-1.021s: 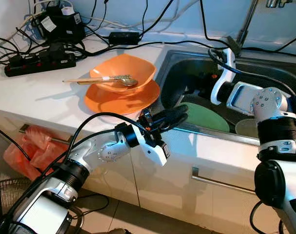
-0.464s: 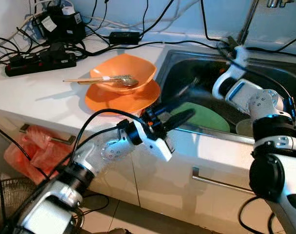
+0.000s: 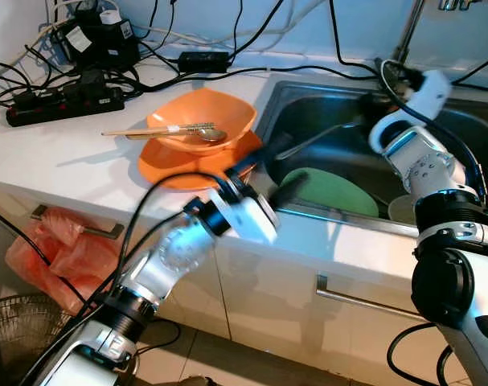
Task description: Kitchen organization
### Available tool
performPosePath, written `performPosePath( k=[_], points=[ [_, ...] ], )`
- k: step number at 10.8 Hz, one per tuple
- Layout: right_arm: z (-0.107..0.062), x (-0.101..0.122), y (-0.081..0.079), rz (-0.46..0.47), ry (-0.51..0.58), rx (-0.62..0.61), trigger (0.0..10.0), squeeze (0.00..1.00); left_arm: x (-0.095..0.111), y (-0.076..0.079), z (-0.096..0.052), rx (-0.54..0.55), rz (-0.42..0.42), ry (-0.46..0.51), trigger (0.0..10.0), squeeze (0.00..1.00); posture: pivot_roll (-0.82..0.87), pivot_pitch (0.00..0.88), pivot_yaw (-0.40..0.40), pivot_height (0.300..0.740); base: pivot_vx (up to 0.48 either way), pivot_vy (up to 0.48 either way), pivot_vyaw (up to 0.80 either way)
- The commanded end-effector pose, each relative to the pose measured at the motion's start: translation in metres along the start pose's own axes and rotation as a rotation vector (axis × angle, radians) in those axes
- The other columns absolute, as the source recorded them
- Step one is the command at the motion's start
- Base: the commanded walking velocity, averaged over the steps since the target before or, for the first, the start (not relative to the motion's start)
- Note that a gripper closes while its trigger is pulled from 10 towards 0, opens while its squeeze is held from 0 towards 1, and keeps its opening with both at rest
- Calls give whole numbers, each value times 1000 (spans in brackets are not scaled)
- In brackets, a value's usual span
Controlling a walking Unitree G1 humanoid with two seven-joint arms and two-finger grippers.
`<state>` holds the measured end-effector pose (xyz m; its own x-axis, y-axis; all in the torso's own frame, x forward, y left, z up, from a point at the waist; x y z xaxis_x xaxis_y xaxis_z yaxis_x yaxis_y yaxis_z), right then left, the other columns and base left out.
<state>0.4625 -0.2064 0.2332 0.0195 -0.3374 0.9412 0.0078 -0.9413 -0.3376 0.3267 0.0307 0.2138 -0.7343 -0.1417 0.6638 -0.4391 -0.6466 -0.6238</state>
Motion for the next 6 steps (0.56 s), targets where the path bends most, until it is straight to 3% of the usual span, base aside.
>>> performPosePath(
  k=[1,2,3,4,6],
  points=[
    [-1,9,11,-101,41,-75,0,0,-7,-11,-5,46,-48,-53,10000,1000,65,86,69,740,0,0,0],
    [-4,12,23,-258,80,-163,0,0,-19,-24,-12,117,-112,-127,10000,1000,81,88,69,740,0,0,0],
    [-6,10,27,-337,96,-197,0,0,-24,-32,-14,159,-164,-167,10000,1000,88,89,73,740,0,0,0],
    [-7,6,31,-362,103,-213,0,0,-25,-43,-14,207,-213,-188,10000,1000,94,89,78,740,0,0,0],
    [-10,-11,40,-350,83,-266,0,0,-21,-54,-9,223,-234,-192,10000,1000,116,92,86,740,0,0,0]
  ],
)
Point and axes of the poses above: a point about 5 cm out from each wrist's last joint towards the gripper, its own z axis pointing out of the wrist towards the gripper, its own x axis along the axis of the wrist's last joint, y = z × x, the point moved 5 cm from there along z, pointing out of the wrist towards the gripper, and after that the axes turned 11 degrees about -z, right-handed, at the moved point
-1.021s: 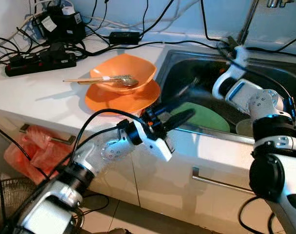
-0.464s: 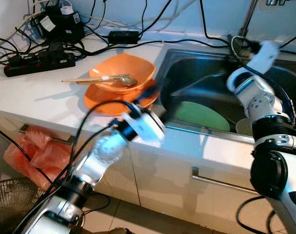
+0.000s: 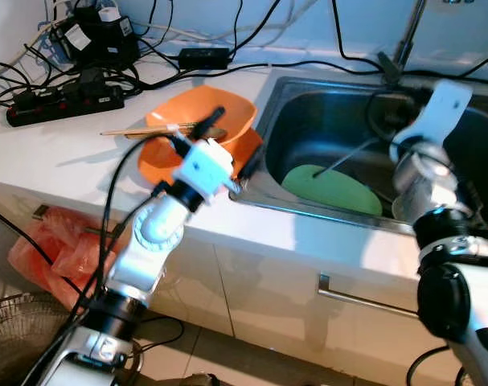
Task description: Kitchen organization
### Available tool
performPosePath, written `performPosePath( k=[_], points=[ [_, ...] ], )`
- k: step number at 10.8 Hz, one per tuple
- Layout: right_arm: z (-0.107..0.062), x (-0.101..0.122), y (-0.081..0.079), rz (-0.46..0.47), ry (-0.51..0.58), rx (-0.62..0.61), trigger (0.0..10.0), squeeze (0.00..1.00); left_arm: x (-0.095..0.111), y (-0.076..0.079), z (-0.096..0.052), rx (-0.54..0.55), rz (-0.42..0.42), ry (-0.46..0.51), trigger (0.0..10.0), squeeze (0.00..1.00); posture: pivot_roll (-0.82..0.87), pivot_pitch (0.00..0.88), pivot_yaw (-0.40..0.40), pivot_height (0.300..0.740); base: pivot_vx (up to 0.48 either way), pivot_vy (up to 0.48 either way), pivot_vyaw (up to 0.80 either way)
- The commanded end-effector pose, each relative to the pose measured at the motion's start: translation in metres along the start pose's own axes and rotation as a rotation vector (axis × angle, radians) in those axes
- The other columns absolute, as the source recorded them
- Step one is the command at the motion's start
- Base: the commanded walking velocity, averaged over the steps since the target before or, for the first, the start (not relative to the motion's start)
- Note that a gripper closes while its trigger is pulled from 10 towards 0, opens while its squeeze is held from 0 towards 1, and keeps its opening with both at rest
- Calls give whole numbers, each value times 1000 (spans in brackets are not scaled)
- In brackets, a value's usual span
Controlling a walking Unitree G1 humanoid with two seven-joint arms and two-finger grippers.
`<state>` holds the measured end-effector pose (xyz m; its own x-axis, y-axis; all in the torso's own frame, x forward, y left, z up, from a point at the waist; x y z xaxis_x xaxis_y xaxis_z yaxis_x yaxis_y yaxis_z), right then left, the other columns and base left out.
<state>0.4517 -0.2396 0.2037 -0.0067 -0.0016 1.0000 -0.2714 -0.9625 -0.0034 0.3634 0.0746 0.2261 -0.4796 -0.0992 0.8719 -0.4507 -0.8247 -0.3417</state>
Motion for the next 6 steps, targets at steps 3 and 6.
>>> performPosePath(
  k=[3,6],
  points=[
    [-3,-15,-8,-59,-24,9,0,0,11,-11,4,26,-68,-32,10000,1000,127,94,83,740,0,0,0],
    [-8,-48,-18,17,-201,67,0,0,7,-3,4,-18,-144,-110,10000,1000,137,92,75,740,0,0,0]
  ],
)
Point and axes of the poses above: a point about 5 cm out from each wrist's last joint towards the gripper, its own z axis pointing out of the wrist towards the gripper, its own x axis along the axis of the wrist's last joint, y = z × x, the point moved 5 cm from there along z, pointing out of the wrist towards the gripper, and after that the axes turned 11 degrees about -z, right-handed, at the moved point
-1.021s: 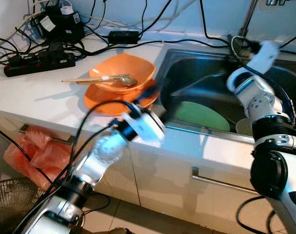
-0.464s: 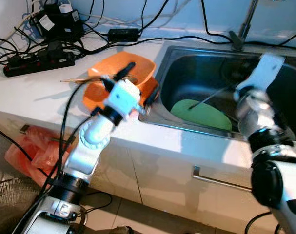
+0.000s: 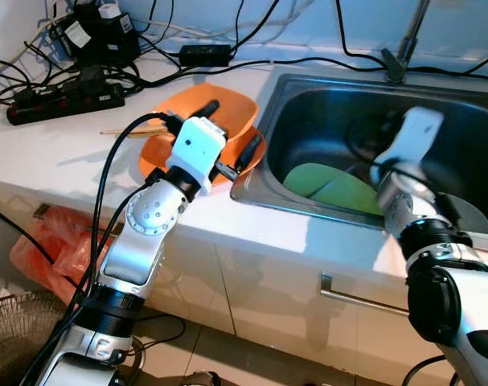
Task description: Kitchen organization
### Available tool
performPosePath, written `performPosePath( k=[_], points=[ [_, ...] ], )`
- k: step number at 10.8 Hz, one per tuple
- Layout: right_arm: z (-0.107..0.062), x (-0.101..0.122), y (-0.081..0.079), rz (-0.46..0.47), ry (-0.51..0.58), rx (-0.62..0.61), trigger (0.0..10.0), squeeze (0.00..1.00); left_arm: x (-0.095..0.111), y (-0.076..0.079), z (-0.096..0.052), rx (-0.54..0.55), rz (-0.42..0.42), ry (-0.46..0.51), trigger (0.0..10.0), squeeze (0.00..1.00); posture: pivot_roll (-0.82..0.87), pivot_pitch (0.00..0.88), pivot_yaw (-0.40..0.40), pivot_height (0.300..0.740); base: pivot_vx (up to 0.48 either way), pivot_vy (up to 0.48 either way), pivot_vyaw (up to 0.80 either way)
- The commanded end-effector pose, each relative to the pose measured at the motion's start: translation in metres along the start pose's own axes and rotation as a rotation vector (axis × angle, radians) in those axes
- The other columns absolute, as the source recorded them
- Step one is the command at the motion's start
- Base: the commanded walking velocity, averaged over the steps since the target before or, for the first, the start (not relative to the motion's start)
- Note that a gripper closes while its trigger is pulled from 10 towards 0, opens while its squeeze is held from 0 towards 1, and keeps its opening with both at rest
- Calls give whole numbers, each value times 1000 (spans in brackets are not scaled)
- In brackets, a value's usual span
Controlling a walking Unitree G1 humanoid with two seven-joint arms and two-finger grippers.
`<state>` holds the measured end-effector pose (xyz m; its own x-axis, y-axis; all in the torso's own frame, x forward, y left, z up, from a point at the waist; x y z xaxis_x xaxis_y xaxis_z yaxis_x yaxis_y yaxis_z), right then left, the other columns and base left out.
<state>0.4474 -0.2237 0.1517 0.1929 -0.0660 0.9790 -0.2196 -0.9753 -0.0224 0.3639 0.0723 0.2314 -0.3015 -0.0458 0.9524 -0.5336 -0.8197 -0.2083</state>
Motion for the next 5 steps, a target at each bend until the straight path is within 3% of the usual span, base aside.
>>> performPosePath(
  k=[1,2,3,5],
  points=[
    [0,-3,-4,32,-31,14,3765,0,0,8,-2,-50,-12,-36,10000,1000,146,92,74,740,0,0,0],
    [1,-1,-4,52,-34,24,4353,0,-5,13,-5,-87,-41,-94,10000,1000,152,92,75,740,0,0,0],
    [1,-2,-3,47,-42,23,10000,0,-8,15,-8,-94,-100,-126,10000,1000,158,93,79,740,0,0,0],
    [1,-7,-6,45,-70,33,10000,0,-12,16,-11,-97,-209,-191,10000,1000,166,95,81,740,0,0,0]
  ],
)
Point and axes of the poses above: a point about 5 cm out from each wrist's last joint towards the gripper, its own z axis pointing out of the wrist towards the gripper, its own x axis along the axis of the wrist's last joint, y = z × x, the point moved 5 cm from there along z, pointing out of the wrist towards the gripper, and after that the axes turned 11 degrees about -z, right-handed, at the moved point
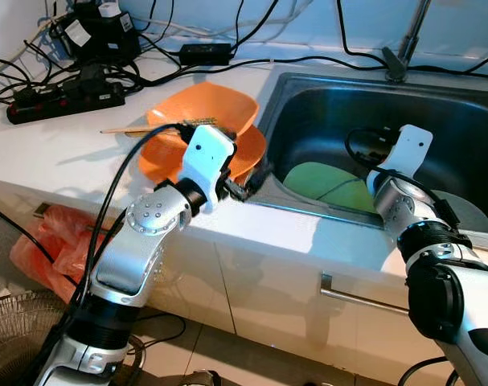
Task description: Kitchen organization
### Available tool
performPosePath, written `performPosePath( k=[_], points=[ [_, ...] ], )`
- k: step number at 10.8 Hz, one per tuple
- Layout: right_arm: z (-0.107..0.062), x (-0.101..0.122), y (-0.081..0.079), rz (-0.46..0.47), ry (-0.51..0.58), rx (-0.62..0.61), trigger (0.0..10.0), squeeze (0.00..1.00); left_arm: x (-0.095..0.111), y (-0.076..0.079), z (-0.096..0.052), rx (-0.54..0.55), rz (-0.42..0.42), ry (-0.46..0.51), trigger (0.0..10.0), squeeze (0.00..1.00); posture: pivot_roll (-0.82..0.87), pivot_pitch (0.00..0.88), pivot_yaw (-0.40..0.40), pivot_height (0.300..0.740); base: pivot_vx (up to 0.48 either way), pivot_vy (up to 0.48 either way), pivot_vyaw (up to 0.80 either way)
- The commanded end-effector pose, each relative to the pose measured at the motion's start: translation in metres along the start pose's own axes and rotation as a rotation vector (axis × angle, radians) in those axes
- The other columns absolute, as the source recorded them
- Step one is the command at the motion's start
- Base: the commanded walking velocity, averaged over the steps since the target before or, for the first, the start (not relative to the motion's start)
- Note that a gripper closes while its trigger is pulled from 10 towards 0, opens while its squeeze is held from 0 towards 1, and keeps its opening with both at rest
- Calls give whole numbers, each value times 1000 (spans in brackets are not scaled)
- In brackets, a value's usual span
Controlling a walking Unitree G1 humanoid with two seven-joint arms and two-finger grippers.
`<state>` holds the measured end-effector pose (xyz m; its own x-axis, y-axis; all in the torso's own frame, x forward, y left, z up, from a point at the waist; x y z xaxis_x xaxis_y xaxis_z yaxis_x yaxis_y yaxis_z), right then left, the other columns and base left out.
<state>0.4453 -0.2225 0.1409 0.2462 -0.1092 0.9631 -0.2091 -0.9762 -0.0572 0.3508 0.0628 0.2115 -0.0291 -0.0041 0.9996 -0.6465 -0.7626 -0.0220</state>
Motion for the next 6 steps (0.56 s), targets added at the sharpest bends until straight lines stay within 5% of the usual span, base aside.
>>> performPosePath(
  k=[1,2,3,4,5,6],
  points=[
    [0,1,-8,17,-19,26,10000,78,4,-4,-4,9,-25,-4,10000,961,168,95,81,740,0,0,0],
    [0,0,-9,26,-25,31,10000,1000,7,-8,-6,15,-5,-15,10000,816,172,92,82,740,0,0,0],
    [0,0,-8,31,-27,30,10000,1000,9,-10,-7,20,7,-26,10000,478,173,91,82,740,0,0,0],
    [1,-1,-6,31,-31,20,10000,1000,17,-19,-9,53,81,-37,10000,0,176,89,84,740,0,0,0],
    [1,-1,-6,31,-34,19,10000,1000,36,-45,-11,183,85,11,10000,0,180,84,87,740,0,0,0],
    [1,-1,-6,32,-34,19,10000,1000,40,-52,-14,239,92,30,10000,0,181,84,88,740,0,0,0]
  ],
)
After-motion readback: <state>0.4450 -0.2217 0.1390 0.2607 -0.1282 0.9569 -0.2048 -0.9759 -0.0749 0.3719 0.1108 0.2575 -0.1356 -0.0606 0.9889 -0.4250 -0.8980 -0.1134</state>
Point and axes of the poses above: a point about 5 cm out from each wrist's last joint towards the gripper, its own z axis pointing out of the wrist towards the gripper, its own x axis along the axis of the wrist's last joint, y = z × x, the point moved 5 cm from there along z, pointing out of the wrist towards the gripper, and after that the axes turned 11 degrees about -z, right-handed, at the moved point
